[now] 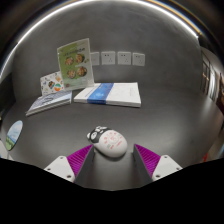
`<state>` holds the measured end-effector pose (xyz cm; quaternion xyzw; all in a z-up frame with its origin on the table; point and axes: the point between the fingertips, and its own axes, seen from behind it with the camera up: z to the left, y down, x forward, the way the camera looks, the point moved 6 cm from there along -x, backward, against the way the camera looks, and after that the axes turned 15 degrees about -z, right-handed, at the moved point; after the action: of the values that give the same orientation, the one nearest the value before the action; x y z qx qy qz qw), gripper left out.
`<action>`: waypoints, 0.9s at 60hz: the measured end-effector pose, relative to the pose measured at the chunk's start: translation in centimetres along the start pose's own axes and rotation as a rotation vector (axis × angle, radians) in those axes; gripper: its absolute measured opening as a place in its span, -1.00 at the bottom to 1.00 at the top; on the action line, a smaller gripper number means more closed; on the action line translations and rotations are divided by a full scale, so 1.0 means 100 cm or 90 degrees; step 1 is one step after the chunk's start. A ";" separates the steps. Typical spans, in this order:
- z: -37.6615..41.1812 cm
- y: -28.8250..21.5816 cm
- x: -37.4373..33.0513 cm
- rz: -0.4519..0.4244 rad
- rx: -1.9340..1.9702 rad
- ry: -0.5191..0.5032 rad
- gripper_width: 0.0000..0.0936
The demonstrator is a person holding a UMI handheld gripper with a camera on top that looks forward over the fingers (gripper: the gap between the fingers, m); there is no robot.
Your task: Arrange mouse
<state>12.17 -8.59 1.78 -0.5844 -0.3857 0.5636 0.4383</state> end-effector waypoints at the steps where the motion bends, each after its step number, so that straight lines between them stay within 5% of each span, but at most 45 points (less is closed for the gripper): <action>1: -0.002 -0.001 0.003 0.002 0.002 -0.003 0.77; 14: -0.019 -0.019 0.048 0.003 -0.008 -0.048 0.71; 16: -0.022 -0.020 0.053 0.001 -0.009 -0.052 0.64; 19: -0.027 -0.023 0.060 0.009 -0.004 -0.047 0.16; 36: -0.030 -0.025 0.049 0.012 0.008 0.009 -0.12; 44: 0.015 -0.084 0.010 -0.067 -0.006 0.027 -0.14; 54: 0.187 -0.147 -0.045 -0.176 0.014 -0.015 -0.13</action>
<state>-6.16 -6.77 17.48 -0.5143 -0.4616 0.5085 0.5136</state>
